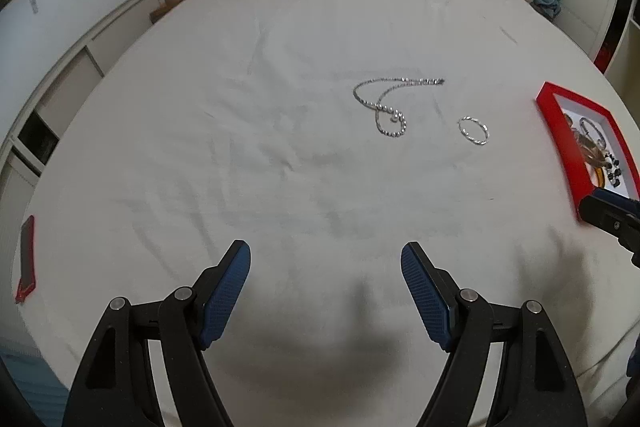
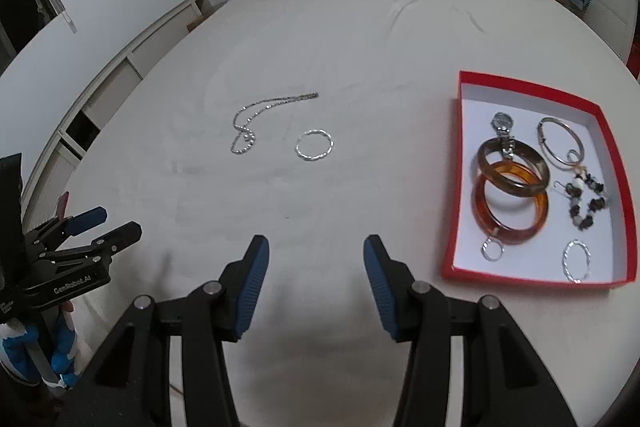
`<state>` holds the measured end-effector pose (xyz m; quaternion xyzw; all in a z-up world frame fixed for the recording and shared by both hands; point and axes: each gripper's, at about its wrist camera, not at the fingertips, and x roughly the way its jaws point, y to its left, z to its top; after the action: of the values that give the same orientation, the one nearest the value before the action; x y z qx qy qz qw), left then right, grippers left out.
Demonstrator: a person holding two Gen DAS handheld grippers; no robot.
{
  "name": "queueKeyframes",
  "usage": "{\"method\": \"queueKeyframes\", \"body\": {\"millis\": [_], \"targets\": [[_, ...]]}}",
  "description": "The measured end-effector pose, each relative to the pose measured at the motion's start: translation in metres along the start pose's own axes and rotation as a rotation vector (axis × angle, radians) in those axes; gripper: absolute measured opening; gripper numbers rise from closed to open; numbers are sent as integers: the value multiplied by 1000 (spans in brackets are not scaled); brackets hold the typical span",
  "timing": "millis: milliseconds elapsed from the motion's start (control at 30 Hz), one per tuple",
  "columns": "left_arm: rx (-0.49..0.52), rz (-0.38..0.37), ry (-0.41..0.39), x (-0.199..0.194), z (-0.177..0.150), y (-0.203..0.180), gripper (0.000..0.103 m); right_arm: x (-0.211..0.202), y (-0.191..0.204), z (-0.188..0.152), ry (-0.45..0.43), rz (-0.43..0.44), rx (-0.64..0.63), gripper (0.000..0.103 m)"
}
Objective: Organize jewelry
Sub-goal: 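Withdraw both open tools and move toward the necklace and twisted hoop, then grasp the silver chain necklace with the left tool while the right tool grasps the twisted hoop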
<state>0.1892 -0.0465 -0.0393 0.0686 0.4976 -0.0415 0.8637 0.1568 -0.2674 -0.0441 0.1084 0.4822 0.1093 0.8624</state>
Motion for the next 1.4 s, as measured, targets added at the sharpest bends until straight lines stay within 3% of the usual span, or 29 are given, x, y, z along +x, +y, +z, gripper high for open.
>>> {"method": "queueKeyframes", "body": {"millis": [433, 767, 1100, 1233, 1300, 1400], "targets": [[-38, -73, 55, 51, 22, 8, 77, 45, 1, 25, 26, 14, -65, 47], [-31, -185, 25, 79, 80, -3, 76, 72, 4, 57, 13, 28, -113, 47], [-45, -193, 74, 122, 119, -15, 76, 107, 6, 72, 39, 18, -169, 47], [-32, -182, 77, 129, 117, -15, 67, 119, 9, 73, 51, 10, -190, 47], [-5, -169, 58, 127, 114, -17, 59, 128, 12, 73, 59, -1, -203, 48], [15, -170, 38, 125, 113, -19, 37, 133, 14, 72, 51, -17, -213, 48]]}}
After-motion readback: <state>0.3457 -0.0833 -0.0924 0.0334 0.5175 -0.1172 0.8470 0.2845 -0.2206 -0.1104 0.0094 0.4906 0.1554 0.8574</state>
